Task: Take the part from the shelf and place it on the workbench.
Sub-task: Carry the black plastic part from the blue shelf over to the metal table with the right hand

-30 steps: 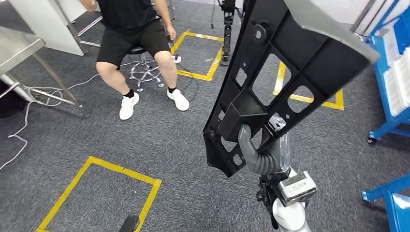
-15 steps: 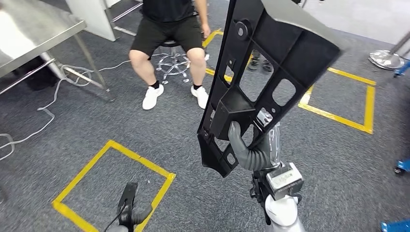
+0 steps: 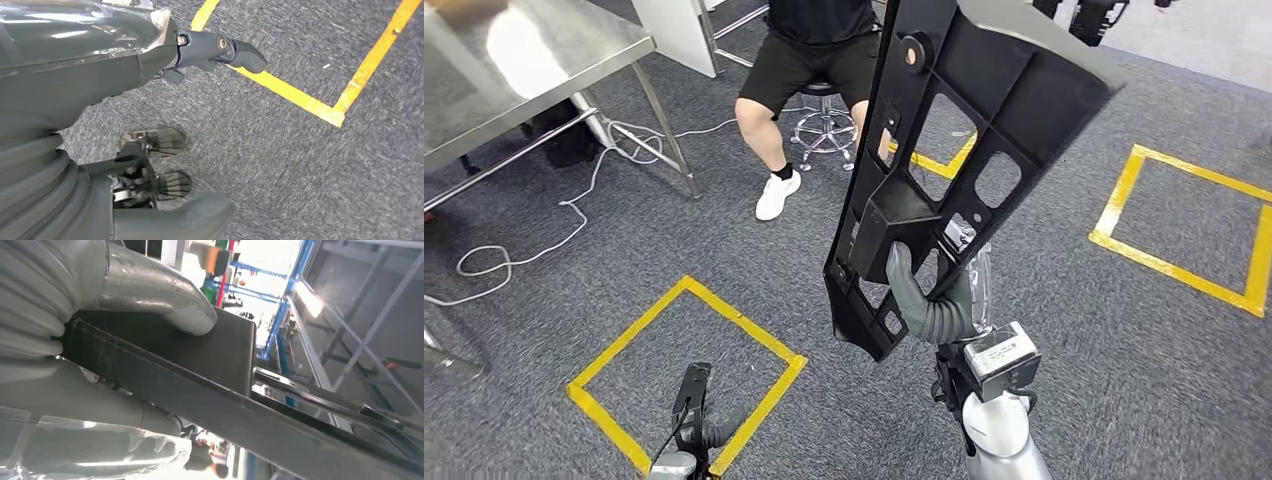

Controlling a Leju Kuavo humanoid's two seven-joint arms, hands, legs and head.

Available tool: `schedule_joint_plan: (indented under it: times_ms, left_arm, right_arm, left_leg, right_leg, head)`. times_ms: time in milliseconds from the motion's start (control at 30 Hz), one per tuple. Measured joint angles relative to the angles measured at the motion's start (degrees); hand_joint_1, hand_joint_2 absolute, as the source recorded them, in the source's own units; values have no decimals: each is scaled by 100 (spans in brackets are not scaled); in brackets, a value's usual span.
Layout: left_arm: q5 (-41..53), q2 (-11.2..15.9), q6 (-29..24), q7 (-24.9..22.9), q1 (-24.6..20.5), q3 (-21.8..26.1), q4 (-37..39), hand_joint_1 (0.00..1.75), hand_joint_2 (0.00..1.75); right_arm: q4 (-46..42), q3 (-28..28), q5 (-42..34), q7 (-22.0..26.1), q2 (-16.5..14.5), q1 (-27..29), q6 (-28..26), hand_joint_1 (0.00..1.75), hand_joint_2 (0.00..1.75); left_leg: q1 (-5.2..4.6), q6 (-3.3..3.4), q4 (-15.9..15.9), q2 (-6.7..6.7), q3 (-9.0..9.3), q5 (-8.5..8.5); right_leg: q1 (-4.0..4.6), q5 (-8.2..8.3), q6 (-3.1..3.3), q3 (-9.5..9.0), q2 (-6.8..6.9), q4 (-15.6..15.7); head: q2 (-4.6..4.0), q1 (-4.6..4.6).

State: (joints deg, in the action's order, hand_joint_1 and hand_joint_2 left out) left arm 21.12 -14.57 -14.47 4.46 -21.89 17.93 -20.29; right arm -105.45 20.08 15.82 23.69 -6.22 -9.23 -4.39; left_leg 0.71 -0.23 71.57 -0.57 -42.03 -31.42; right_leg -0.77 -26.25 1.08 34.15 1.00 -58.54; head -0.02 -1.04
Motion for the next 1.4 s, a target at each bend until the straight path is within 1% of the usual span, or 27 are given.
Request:
schedule_joint_plan:
  times_ms: [33, 67, 100, 167, 233, 267, 333, 400, 467, 533, 567, 600, 667, 700, 767, 833, 900, 967, 1033, 1067, 1100, 1167, 1233, 1267, 1333, 1367, 1400]
  left_arm:
    - [-1, 1, 0, 0, 2, -2, 3, 0, 175]
    - [-2, 4, 0, 0, 4, -2, 6, 0, 175]
    - [-3, 7, 0, 0, 2, -4, 8, 0, 175]
    - [-3, 12, 1, 0, -17, -13, 7, 0, 175]
    - [-3, 10, 1, 1, -46, -30, 6, 0, 175]
    - [-3, 10, 1, 2, -56, -37, 5, 0, 175]
    - [-3, 12, -1, 2, -58, -40, 5, 0, 175]
    - [-3, 9, -1, 2, -66, -42, 4, 0, 175]
    - [-3, -5, 2, 2, -77, -43, 4, 0, 175]
    - [-4, -17, 7, 1, -64, -43, 8, 0, 175]
    - [-4, -20, 9, 1, -53, -43, 9, 0, 175]
    - [-5, -20, 9, 0, -43, -43, 10, 0, 175]
    - [-4, -20, 9, 0, -38, -43, 9, 0, 175]
    - [-4, -19, 8, 0, -37, -43, 9, 0, 175]
    - [-4, -17, 6, 0, -27, -43, 8, 0, 175]
    - [-4, -9, 2, 0, -10, -42, 9, 0, 175]
    - [-3, -2, 0, 0, -11, -42, 8, 0, 175]
    - [-11, -1, 22, 7, -20, -43, 8, 0, 175]
    - [-148, 63, 356, 171, 92, -32, 21, 0, 175]
    - [-263, 167, 770, 452, 249, -15, 47, 0, 175]
    - [-386, 316, 1276, 884, 485, 13, 100, 0, 175]
    - [-537, 691, 2074, 1830, 1055, 86, 265, 0, 175]
    - [-598, 1012, 2192, 2325, 1538, 159, 421, 0, 175]
    - [-612, 1121, 2129, 2403, 1687, 191, 477, 0, 175]
    - [-619, 1255, 2015, 2440, 1809, 250, 559, 0, 175]
    - [-619, 1281, 1974, 2424, 1836, 272, 595, 0, 175]
    - [-619, 1296, 1945, 2402, 1856, 289, 625, 0, 175]
  right_arm:
    - [10, 3, 0, 0, 1, 1, -1, 175, 175]
    - [18, 7, 0, 0, 1, 1, -1, 175, 175]
    - [22, 13, 0, 0, 1, 0, -1, 175, 175]
    - [22, 21, 0, 0, -1, -2, -1, 175, 175]
    - [22, 23, 0, -1, 1, -4, -2, 175, 175]
    - [23, 24, 0, -2, 1, -4, -2, 175, 175]
    - [22, 26, 0, -3, -4, -9, -3, 175, 175]
    - [22, 26, 0, -2, -10, -16, -4, 175, 175]
    - [26, 25, 0, -1, -2, -4, -7, 175, 175]
    - [37, 22, 0, -2, 14, 15, -9, 175, 175]
    - [43, 21, 0, -2, 20, 22, -9, 175, 175]
    - [46, 21, 0, -2, 22, 24, -9, 175, 175]
    - [50, 22, 0, -2, 23, 24, -9, 175, 175]
    - [52, 22, 0, -1, 22, 24, -9, 175, 175]
    - [60, 23, 1, -2, 19, 25, -10, 175, 175]
    - [62, 25, 1, -4, 14, 19, -11, 175, 175]
    - [62, 27, 0, -4, 5, 8, -11, 175, 175]
    - [63, 27, -1, -4, -1, 6, -15, 175, 175]
    - [65, 26, 8, -2, 7, 20, -64, 175, 175]
    - [66, 23, -4, 15, 23, 42, -98, 175, 175]
    - [66, 19, -25, 49, 49, 78, -128, 175, 175]
    - [62, -12, -91, 143, 118, 172, -147, 175, 175]
    - [58, -68, -128, 201, 178, 249, -146, 175, 175]
    - [57, -94, -135, 209, 197, 268, -142, 175, 175]
    - [55, -127, -141, 213, 217, 273, -113, 175, 175]
    - [55, -128, -137, 211, 221, 268, -93, 175, 175]
    - [54, -127, -136, 212, 223, 263, -76, 175, 175]
  left_leg:
    - [2, -2, 199, 22, -124, -33]
    - [0, 9, 198, 36, -147, 37]
    - [-8, 38, -24, 59, -52, 201]
    - [-72, 154, -784, 257, 332, 555]
    - [-152, 262, -1244, 430, 561, 678]
    - [-178, 290, -1292, 429, 575, 661]
    - [-164, 336, -1374, 297, 618, 701]
    - [-110, 379, -1501, 173, 712, 775]
    - [-73, 403, -1553, 39, 753, 811]
    - [-59, 401, -1547, -116, 748, 811]
    - [-48, 390, -1540, -195, 747, 807]
    - [-32, 371, -1524, -275, 747, 797]
    - [1, 289, -1444, -424, 733, 747]
    - [6, 238, -1390, -487, 709, 714]
    - [6, 153, -1332, -566, 659, 680]
    - [25, 111, -1325, -570, 634, 676]
    - [29, 71, -1128, -337, 549, 555]
    - [28, 34, -497, -47, 248, 241]
    - [38, 23, 184, 31, -114, -5]
    - [39, 28, 288, 40, -176, 8]
    - [38, 43, 156, 54, -110, 122]
    - [16, 100, -570, 236, 289, 462]
    - [-59, 167, -1130, 477, 588, 615]
    - [-98, 190, -1225, 512, 624, 609]
    - [-121, 225, -1266, 334, 624, 611]
    - [-109, 246, -1311, 236, 651, 628]
    - [-87, 276, -1355, 151, 685, 651]
  right_leg:
    - [13, -9, 17, -5, 57, 0]
    - [26, -19, 27, -12, 114, -1]
    - [41, -30, 33, -26, 169, -1]
    - [76, -62, 28, -67, 276, 1]
    - [104, -94, -3, -93, 380, 7]
    - [113, -105, -26, -104, 438, 16]
    - [126, -128, -66, -131, 502, 30]
    - [120, -251, -80, -60, 282, -190]
    - [74, -529, -73, 254, -3, -855]
    - [22, -715, -119, 604, -70, -1479]
    - [-9, -680, -179, 656, -75, -1518]
    - [-45, -550, -259, 595, -82, -1327]
    - [-119, -204, -412, 272, -189, -574]
    - [-141, -91, -430, 131, -244, -277]
    - [-127, -38, -368, 28, -296, -83]
    - [-118, -27, -286, 17, -227, -80]
    - [-124, -29, -213, -1, -154, -70]
    - [-101, -50, -150, -20, -59, -65]
    - [-68, -77, -111, -33, 56, -66]
    - [-58, -94, -89, -47, 114, -66]
    - [-52, -115, -67, -71, 155, -65]
    - [-40, -172, -38, -143, 195, -62]
    - [2, -225, -65, -185, 233, -62]
    - [15, -248, -93, -194, 291, -59]
    - [31, -295, -161, -228, 474, -40]
    - [33, -332, -192, -246, 485, -65]
    - [34, -405, -201, -217, 408, -178]
  head:
    - [0, -1]
    - [0, -3]
    - [0, -3]
    - [0, -1]
    - [0, 3]
    - [1, 4]
    - [1, 0]
    - [1, 7]
    - [1, 27]
    - [1, 43]
    - [1, 42]
    - [1, 41]
    - [1, 45]
    - [0, 52]
    - [1, 57]
    - [1, 49]
    - [0, 32]
    - [0, 15]
    - [1, 14]
    - [1, 14]
    - [1, 14]
    - [0, 8]
    - [1, -6]
    - [1, -17]
    - [1, -19]
    - [0, -14]
    - [1, -8]
